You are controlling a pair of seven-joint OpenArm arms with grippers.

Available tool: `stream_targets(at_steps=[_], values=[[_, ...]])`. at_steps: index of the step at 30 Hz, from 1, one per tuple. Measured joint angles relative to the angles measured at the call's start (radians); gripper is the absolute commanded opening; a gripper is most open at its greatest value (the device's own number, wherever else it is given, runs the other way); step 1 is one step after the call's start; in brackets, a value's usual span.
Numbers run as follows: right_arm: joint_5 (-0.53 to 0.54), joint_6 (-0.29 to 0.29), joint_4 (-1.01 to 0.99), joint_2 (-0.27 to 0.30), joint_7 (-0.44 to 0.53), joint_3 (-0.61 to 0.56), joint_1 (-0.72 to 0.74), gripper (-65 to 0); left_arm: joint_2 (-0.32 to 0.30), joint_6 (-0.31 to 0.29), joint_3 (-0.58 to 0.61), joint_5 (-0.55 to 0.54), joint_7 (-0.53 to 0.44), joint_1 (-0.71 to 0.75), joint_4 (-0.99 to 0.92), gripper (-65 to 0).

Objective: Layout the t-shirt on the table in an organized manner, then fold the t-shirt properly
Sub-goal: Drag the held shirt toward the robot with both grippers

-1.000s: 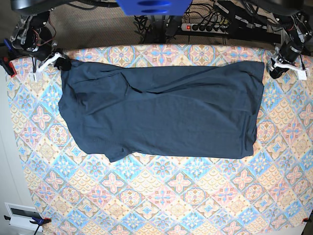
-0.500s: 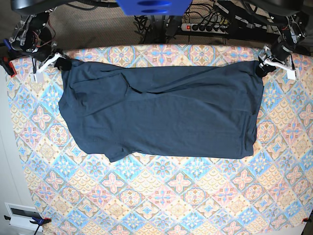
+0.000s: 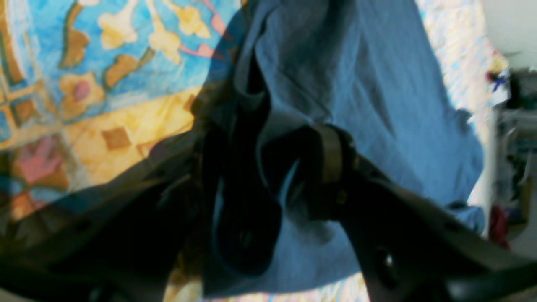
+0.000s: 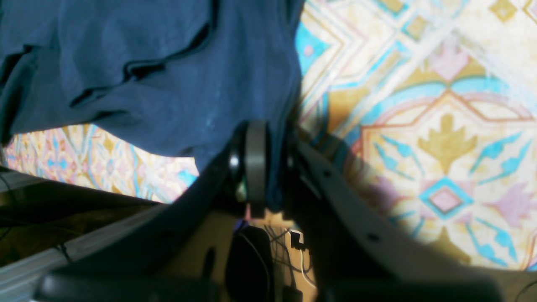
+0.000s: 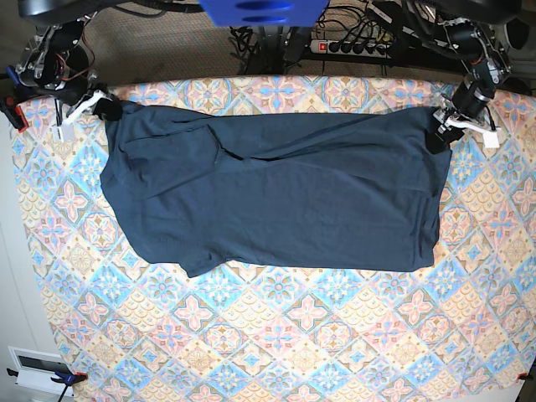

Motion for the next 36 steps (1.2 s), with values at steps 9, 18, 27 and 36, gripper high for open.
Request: stream_targets(at_steps=[9, 18, 27, 36], values=[[0.0, 0.0, 0.0, 0.0, 0.0, 0.0, 0.0, -65.0, 0.003, 0.016, 0.069, 0.018, -0.044, -0.017, -0.014, -64.5], [0.003, 0.0, 0.0, -0.002, 0.0, 0.0, -0.008, -65.0, -0.036, 0.021, -0.047, 0.011, 0.015, 0.141, 0.099, -65.0], [0.007, 0.003, 0.102, -0.005, -0.053, -0.004, -0.071, -65.0, -0.053, 0.017, -0.112, -0.01, 0.014, 0.187, 0.121, -65.0], [0.004, 0.004, 0.135, -0.006, -0.052, -0.004, -0.088, -61.1, -0.053, 0.016, -0.111, -0.01, 0.015, 0.2, 0.122, -63.8]])
